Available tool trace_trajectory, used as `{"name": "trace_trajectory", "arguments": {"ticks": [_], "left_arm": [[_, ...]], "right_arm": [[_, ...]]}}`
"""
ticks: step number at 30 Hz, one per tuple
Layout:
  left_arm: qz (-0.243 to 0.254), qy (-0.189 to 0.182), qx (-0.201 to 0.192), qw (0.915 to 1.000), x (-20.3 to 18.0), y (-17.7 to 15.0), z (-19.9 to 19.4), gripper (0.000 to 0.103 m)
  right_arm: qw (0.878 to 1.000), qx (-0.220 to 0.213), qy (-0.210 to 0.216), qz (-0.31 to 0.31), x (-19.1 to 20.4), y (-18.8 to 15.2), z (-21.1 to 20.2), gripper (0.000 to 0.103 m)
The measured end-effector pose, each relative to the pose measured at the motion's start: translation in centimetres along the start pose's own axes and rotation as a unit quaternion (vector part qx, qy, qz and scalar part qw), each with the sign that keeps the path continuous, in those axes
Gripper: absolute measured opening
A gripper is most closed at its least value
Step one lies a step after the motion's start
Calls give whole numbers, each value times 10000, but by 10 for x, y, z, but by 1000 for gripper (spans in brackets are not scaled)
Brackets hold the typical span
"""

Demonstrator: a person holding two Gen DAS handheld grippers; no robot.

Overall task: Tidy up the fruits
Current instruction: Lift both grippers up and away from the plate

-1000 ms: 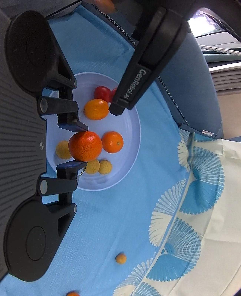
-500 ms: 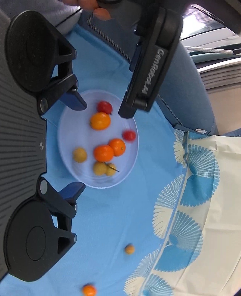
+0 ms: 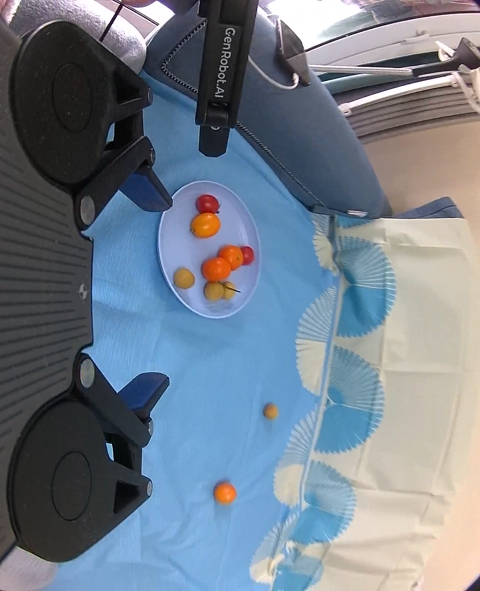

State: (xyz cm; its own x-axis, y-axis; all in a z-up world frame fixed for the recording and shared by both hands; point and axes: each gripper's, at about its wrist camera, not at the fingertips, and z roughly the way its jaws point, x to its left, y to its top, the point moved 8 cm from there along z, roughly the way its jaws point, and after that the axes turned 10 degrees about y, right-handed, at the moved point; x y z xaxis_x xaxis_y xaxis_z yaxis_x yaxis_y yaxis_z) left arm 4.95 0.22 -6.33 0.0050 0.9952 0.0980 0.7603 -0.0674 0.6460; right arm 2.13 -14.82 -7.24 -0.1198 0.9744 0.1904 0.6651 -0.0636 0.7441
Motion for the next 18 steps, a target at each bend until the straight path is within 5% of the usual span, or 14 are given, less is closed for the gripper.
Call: {"name": "trace_trajectory", "arguments": {"ticks": [8, 18], "left_arm": [[-90, 77, -486, 9987, 7, -4, -42, 99], [-91, 18, -600, 9982, 11, -9, -61, 99]], "right_arm": [[9998, -190, 79, -70, 12, -1, -29, 95], [9989, -389, 132, -205, 24, -3, -53, 95]]}}
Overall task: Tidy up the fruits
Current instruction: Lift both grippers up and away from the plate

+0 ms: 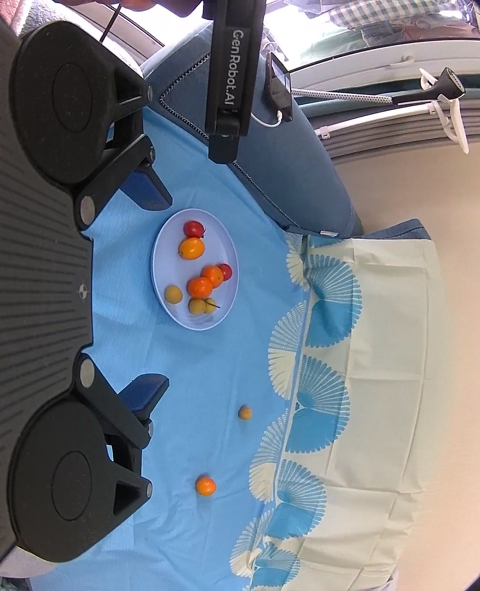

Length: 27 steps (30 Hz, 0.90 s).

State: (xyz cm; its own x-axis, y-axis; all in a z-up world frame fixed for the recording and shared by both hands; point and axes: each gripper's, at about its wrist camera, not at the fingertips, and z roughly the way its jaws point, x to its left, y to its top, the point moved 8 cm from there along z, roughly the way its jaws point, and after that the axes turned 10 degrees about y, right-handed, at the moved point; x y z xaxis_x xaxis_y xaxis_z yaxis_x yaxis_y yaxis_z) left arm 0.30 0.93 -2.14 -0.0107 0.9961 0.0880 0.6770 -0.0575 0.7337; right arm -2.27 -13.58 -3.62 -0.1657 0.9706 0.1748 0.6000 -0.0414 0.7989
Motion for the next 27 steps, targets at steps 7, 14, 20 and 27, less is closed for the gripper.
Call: {"name": "trace_trajectory", "arguments": {"ticks": [7, 14, 20, 27], "left_arm": [[134, -116, -59, 9998, -10, -4, -8, 99], [274, -121, -99, 9995, -17, -8, -11, 99], [256, -72, -42, 9996, -15, -7, -7, 99], [301, -32, 46, 9995, -16, -7, 1, 99]], "right_arm": [[9998, -209, -38, -52, 2, -1, -19, 96], [9997, -231, -79, 67, -5, -6, -24, 96], [9997, -208, -73, 82, -5, -7, -21, 96], [9998, -164, -58, 87, -6, -9, -18, 96]]}}
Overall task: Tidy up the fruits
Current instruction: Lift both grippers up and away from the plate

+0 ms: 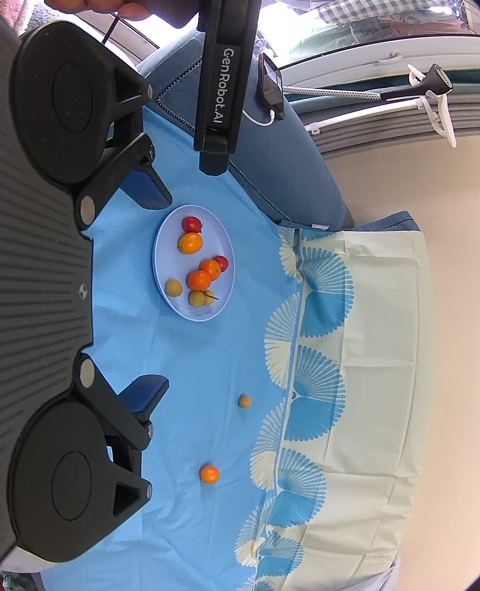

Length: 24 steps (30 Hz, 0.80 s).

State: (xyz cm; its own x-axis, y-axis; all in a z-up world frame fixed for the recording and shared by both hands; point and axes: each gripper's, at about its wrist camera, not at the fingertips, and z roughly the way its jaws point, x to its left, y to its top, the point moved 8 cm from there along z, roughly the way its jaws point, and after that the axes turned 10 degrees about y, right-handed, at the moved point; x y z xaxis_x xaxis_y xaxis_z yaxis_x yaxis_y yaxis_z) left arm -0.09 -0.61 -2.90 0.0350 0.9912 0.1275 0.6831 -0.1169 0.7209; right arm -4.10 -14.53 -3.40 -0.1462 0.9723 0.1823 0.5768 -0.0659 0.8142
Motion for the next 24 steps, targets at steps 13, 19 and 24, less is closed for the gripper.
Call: {"name": "trace_trajectory", "arguments": {"ticks": [13, 19, 24], "left_arm": [[79, 67, 182, 9998, -5, -1, 19, 99], [152, 85, 301, 9994, -13, 1, 31, 99], [322, 67, 423, 9986, -29, 6, 46, 99]], "right_arm": [[9998, 175, 39, 67, -6, -3, 17, 96], [9997, 211, 45, 110, -11, -4, 26, 96], [9994, 204, -66, 288, -31, -4, 33, 96]]}}
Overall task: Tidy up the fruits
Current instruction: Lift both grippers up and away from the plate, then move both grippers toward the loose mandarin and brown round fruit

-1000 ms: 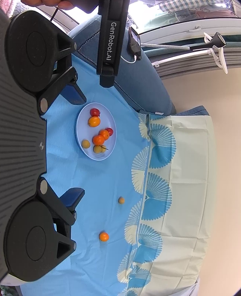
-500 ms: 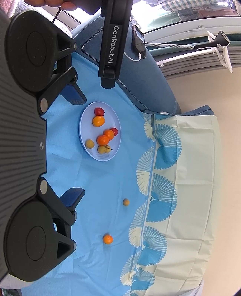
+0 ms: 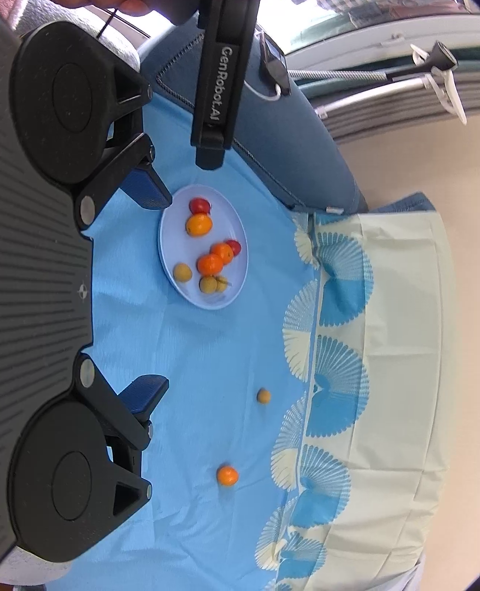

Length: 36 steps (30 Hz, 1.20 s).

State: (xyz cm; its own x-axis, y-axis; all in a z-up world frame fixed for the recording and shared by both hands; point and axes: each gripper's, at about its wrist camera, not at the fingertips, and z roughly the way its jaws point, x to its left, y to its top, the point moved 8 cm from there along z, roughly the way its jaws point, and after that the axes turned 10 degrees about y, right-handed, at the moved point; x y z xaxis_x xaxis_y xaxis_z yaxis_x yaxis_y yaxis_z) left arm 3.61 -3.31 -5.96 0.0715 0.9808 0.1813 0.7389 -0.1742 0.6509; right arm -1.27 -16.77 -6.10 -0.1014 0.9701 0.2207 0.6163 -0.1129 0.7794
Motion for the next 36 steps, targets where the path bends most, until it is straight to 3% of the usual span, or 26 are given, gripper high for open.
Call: {"name": "trace_trajectory", "arguments": {"ticks": [9, 18, 27, 32, 36], "left_arm": [[463, -405, 180, 9979, -73, 36, 42, 99], [643, -922, 312, 9932, -182, 108, 134, 99], [797, -822, 315, 9929, -271, 171, 262, 99], [788, -820, 567, 9919, -295, 178, 320, 99], [877, -769, 761, 9903, -305, 170, 351, 99]], "right_arm": [[9972, -158, -585, 429, -74, 7, 16, 96], [9808, -364, -1578, 1089, -214, 21, 58, 96], [9655, -323, -2164, 1411, -335, 35, 158, 96], [9662, -224, -2233, 1265, -369, 39, 206, 96], [9682, -156, -2298, 977, -377, 26, 220, 100]]}}
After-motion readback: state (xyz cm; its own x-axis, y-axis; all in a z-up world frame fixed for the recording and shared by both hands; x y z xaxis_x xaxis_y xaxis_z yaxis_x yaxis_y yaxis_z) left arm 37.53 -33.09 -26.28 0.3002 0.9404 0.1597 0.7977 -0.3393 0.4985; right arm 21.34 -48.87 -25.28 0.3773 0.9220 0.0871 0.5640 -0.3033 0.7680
